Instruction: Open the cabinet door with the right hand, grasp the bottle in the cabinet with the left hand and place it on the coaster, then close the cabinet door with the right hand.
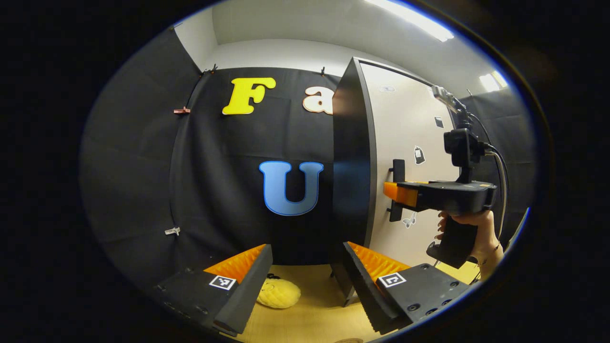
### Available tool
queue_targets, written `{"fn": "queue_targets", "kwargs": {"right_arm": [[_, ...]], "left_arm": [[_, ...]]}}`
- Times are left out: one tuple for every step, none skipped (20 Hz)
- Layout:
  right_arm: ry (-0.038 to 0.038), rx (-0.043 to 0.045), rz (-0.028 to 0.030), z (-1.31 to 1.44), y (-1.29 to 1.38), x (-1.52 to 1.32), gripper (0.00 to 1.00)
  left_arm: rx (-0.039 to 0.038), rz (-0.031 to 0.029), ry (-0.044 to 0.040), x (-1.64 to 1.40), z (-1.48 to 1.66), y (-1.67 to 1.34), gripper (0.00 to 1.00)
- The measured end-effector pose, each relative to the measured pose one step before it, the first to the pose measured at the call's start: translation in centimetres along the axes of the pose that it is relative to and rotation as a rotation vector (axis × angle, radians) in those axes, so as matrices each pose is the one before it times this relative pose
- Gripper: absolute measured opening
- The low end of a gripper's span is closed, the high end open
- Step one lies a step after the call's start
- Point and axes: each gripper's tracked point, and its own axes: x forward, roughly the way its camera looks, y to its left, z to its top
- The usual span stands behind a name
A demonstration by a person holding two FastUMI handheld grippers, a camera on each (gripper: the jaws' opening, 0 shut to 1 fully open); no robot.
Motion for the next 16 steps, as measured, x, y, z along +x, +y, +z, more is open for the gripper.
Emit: {"fn": "queue_targets", "kwargs": {"right_arm": [[0.00243,-0.00005,0.00552,-0.080,0.436,0.276,0.61],[-0.00857,-0.01129,-0.01216,-0.050,-0.091,0.372,0.36],[-0.00016,-0.01825,-0.00841,0.226,-0.064,-0.696,0.38],[-0.00485,-0.01636,-0.01029,-0.016,-0.012,0.024,0.38],[-0.00096,-0.01132,-0.01019,-0.072,0.040,-0.062,0.38],[0.00610,-0.01208,-0.00225,0.157,-0.149,0.109,0.31],[0.01120,-0.01630,0.00375,-0.327,0.105,0.023,0.27],[0.01357,-0.00351,0.00957,-0.072,0.006,-0.048,0.23],[0.01302,0.01384,0.01470,-0.050,0.080,-0.110,0.23],[0.00879,0.01724,0.01413,-0.006,0.042,-0.165,0.24],[0.00776,0.00670,0.01008,0.011,-0.023,-0.132,0.24],[0.00189,-0.00571,0.00541,0.087,-0.010,-0.260,0.24],[0.00484,-0.00602,0.01025,0.090,0.143,-0.404,0.23],[0.00742,0.00519,0.01489,0.094,0.126,-0.444,0.23],[0.00659,0.01290,0.01803,0.171,0.235,-0.542,0.23],[0.00798,0.01173,0.01758,0.185,0.207,-0.555,0.24]], "left_arm": [[-0.00310,0.00392,0.00048,0.012,0.014,0.145,0.93],[-0.00061,0.00335,-0.00147,-0.033,-0.049,0.125,0.93],[0.00104,0.00257,-0.00241,-0.157,0.086,0.044,0.93],[0.00160,0.00337,-0.00189,-0.119,-0.024,0.083,0.93],[0.00132,0.00345,-0.00011,-0.216,0.032,0.077,0.93],[0.00074,0.00311,0.00196,-0.061,-0.147,0.003,0.93],[-0.00093,0.00310,0.00256,-0.157,-0.021,-0.027,0.93],[-0.00282,0.00115,0.00397,-0.167,-0.132,0.002,0.93],[-0.00358,-0.00030,0.00264,-0.184,0.033,-0.117,0.93],[-0.00290,-0.00045,-0.00110,-0.082,-0.017,0.065,0.93],[-0.00204,-0.00277,-0.00228,-0.052,0.103,-0.021,0.94],[0.00004,-0.00101,-0.00169,0.120,0.019,0.044,0.94],[0.00082,0.00122,-0.00095,0.006,0.117,0.042,0.94],[0.00106,-0.00043,0.00175,0.140,0.006,-0.078,0.94],[0.00006,-0.00304,0.00259,0.065,0.066,-0.196,0.96],[-0.00028,-0.00338,0.00134,-0.063,0.134,-0.283,0.94]]}}
